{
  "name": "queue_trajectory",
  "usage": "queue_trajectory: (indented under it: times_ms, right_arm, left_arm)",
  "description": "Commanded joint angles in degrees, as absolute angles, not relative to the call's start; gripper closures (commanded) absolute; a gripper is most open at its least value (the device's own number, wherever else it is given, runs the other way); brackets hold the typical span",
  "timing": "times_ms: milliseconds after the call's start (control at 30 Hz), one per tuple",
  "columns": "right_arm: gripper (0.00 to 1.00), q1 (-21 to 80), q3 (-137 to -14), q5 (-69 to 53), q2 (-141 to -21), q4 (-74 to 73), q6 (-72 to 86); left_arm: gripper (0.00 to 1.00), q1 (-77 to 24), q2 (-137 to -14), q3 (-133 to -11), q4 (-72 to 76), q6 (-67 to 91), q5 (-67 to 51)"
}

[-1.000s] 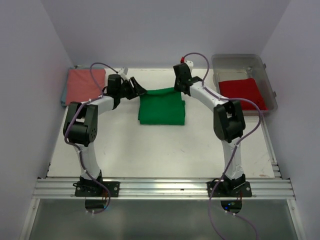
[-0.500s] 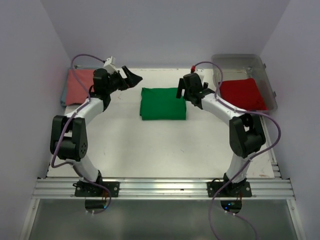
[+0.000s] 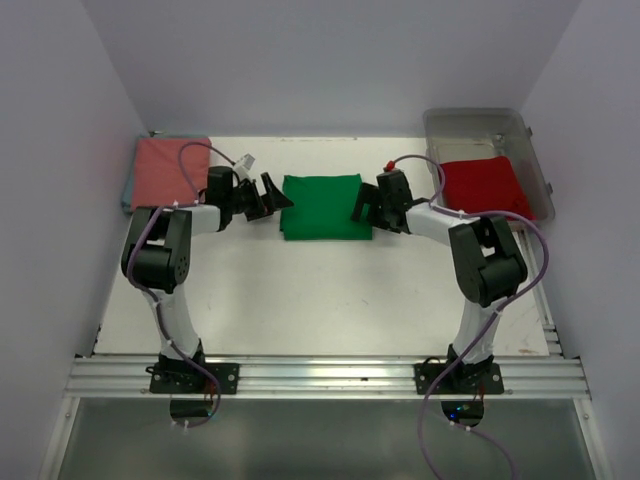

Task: Fold and stack the t-shirts

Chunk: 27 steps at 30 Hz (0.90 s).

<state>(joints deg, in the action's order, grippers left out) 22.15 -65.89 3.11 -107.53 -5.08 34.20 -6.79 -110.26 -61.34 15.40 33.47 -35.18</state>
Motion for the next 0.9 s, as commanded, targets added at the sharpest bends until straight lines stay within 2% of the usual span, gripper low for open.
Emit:
queue_trajectory:
  times_ms: [0,133,233,267,367,400,467,500,733,867]
  right_arm:
    - [0.01,21.53,-67.14,-1.3,-109.59,-0.53,36.12]
    - [0.05,21.36,-69.34,-3.16,-113.54,-0.26,36.47]
    - [0.21,21.27,-72.33,-7.79,-117.59,-0.35,37.0]
    - [0.33,21.44,-73.55,-9.39,-118.64,1.56,37.7]
    - [0.59,21.62,-76.45,-17.18,-122.86,3.25,39.02]
    - [0.79,21.62,-76.73,-18.44,-123.48,3.69,39.37]
    - [0.97,22.06,-76.38,-20.29,-123.66,5.36,39.73]
    - [1.0,22.06,-76.2,-21.09,-123.58,5.62,39.73]
    - [1.0,22.06,-74.97,-27.68,-122.43,9.49,40.25]
    - [1.0,22.15,-74.62,-29.09,-121.99,10.28,40.0]
  left_arm:
    - [0.0,-6.86,-114.42,-63.19,19.69,32.43,-41.74]
    - [0.0,-7.12,-119.08,-65.21,19.6,32.96,-44.03]
    - [0.0,-7.73,-122.77,-67.49,18.2,32.79,-44.64]
    - [0.0,-8.52,-124.52,-68.98,16.54,32.7,-44.82]
    - [0.0,-11.41,-127.6,-71.18,13.64,31.99,-44.91]
    - [0.0,-12.21,-127.97,-71.28,13.71,31.91,-44.74]
    - [0.03,-14.32,-128.06,-70.58,14.06,31.55,-44.56]
    - [0.04,-14.76,-127.97,-70.14,14.15,31.38,-44.39]
    - [0.07,-14.5,-123.76,-66.62,12.83,29.27,-41.67]
    - [0.08,-13.89,-121.82,-66.45,6.61,27.07,-37.11]
